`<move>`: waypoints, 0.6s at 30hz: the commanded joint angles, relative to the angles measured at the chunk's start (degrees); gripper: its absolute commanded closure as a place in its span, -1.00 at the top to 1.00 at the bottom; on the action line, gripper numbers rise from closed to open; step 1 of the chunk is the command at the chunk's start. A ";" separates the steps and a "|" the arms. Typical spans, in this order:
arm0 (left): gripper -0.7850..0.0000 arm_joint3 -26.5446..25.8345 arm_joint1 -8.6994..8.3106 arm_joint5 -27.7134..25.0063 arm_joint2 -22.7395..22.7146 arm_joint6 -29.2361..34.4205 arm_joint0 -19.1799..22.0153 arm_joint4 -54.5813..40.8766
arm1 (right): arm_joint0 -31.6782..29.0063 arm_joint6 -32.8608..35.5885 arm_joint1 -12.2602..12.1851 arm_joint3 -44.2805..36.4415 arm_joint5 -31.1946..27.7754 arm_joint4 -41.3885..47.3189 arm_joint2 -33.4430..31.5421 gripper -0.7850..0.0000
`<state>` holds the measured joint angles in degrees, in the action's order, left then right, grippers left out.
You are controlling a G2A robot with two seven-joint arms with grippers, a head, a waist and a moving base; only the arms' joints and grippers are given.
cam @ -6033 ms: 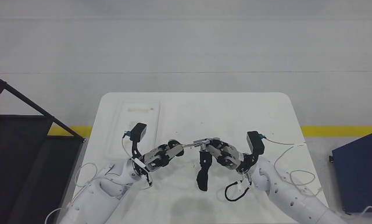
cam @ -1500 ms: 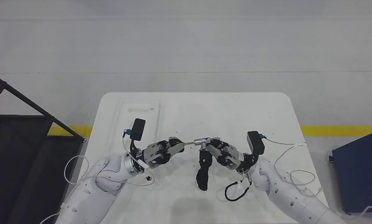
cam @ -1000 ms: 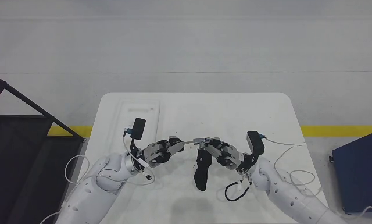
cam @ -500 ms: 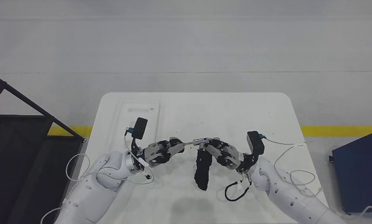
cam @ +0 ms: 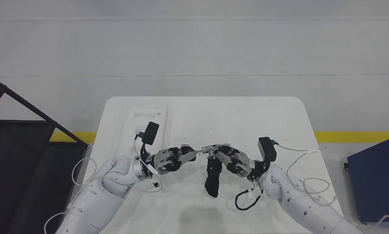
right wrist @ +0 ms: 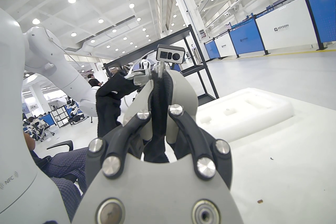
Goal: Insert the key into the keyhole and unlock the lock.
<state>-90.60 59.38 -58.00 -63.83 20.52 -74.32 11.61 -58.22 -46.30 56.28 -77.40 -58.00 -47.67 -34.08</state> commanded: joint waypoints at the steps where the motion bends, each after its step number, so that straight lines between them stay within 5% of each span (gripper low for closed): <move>1: -1.00 0.85 -0.08 0.00 0.21 0.70 0.91 -1.01 | 0.00 0.00 0.00 0.00 0.00 0.00 0.00 -1.00; 18: -1.00 -1.38 -0.07 0.00 1.90 -0.20 2.59 4.33 | 0.00 0.00 0.00 0.00 0.00 0.00 0.00 -1.00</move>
<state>-91.76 59.30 -58.00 -61.68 20.94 -71.76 14.22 -58.22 -46.29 56.28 -77.40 -58.00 -47.66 -34.08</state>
